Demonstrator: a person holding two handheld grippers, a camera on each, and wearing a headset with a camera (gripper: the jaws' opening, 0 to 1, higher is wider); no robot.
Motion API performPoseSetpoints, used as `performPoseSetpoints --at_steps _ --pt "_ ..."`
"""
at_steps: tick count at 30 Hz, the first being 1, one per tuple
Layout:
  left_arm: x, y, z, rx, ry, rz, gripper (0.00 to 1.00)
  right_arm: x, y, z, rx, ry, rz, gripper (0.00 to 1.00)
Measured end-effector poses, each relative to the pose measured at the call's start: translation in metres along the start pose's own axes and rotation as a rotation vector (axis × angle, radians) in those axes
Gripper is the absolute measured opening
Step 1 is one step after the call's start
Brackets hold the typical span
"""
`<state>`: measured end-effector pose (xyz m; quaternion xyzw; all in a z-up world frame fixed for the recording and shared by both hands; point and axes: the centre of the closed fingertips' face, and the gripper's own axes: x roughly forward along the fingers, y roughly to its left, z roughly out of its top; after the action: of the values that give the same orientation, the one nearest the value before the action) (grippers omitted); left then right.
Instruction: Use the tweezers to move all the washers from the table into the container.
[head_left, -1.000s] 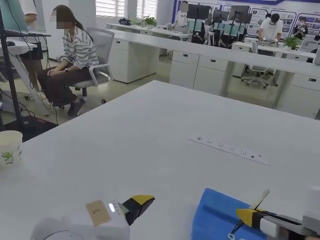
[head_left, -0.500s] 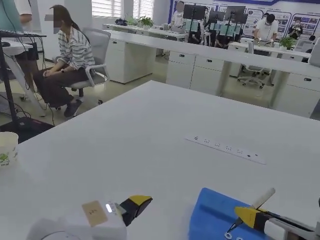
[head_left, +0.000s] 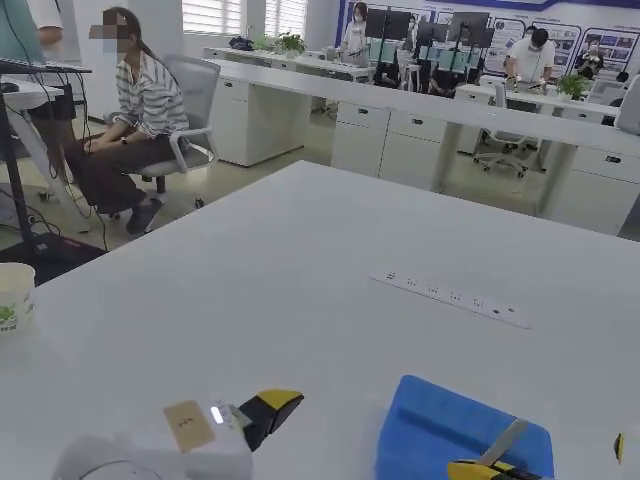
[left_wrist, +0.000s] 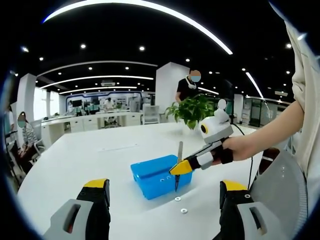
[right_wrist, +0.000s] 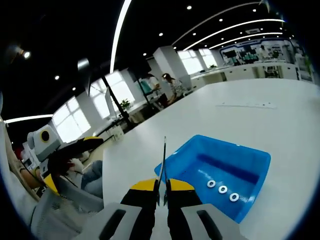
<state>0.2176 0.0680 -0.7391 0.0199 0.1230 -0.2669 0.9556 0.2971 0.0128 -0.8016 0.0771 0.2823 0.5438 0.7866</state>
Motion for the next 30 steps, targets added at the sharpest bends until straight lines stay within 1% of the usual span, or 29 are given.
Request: performPoseSetpoints --at_steps 2,4,7,9,11,13,14,16,19,23,26,28,30 --pt "0.000 0.001 0.000 -0.001 -0.002 0.003 0.93 0.002 0.000 -0.003 -0.004 0.001 -0.008 0.04" --pt "0.000 0.000 0.000 -0.004 -0.001 0.000 0.93 0.004 0.001 -0.008 -0.016 0.019 -0.018 0.04" --pt "0.000 0.000 -0.001 0.002 0.003 0.000 0.92 0.006 -0.003 -0.018 -0.046 0.055 -0.044 0.04" --pt "0.000 0.000 -0.001 0.001 0.003 -0.001 0.92 0.006 -0.005 -0.022 -0.050 0.063 -0.059 0.04" --pt "0.000 0.000 0.000 -0.001 0.002 0.000 0.92 0.007 -0.005 -0.023 -0.044 0.061 -0.051 0.04" --pt "0.001 0.000 -0.001 -0.002 0.002 -0.001 0.92 0.008 -0.005 -0.024 -0.047 0.066 -0.056 0.04" --pt "0.001 0.000 -0.001 0.002 0.004 -0.001 0.92 0.008 -0.006 -0.026 -0.084 0.085 -0.067 0.04" --pt "0.001 -0.001 -0.001 0.003 0.005 -0.003 0.92 0.009 -0.005 -0.027 -0.142 0.105 -0.079 0.04" --pt "0.001 0.000 -0.001 0.000 0.003 -0.001 0.92 0.010 -0.004 -0.028 -0.143 0.107 -0.076 0.04" --pt "0.000 0.000 -0.001 0.001 0.004 -0.002 0.92 0.012 -0.002 -0.031 -0.170 0.127 -0.073 0.04" --pt "0.000 0.000 -0.001 0.006 0.007 -0.001 0.92 0.013 -0.002 -0.032 -0.218 0.137 -0.080 0.04" --pt "0.000 0.001 -0.001 0.005 0.006 0.000 0.92 0.013 -0.004 -0.034 -0.249 0.154 -0.082 0.04" --pt "0.000 0.001 -0.001 0.002 0.004 0.000 0.92 0.013 -0.003 -0.035 -0.259 0.161 -0.076 0.04"
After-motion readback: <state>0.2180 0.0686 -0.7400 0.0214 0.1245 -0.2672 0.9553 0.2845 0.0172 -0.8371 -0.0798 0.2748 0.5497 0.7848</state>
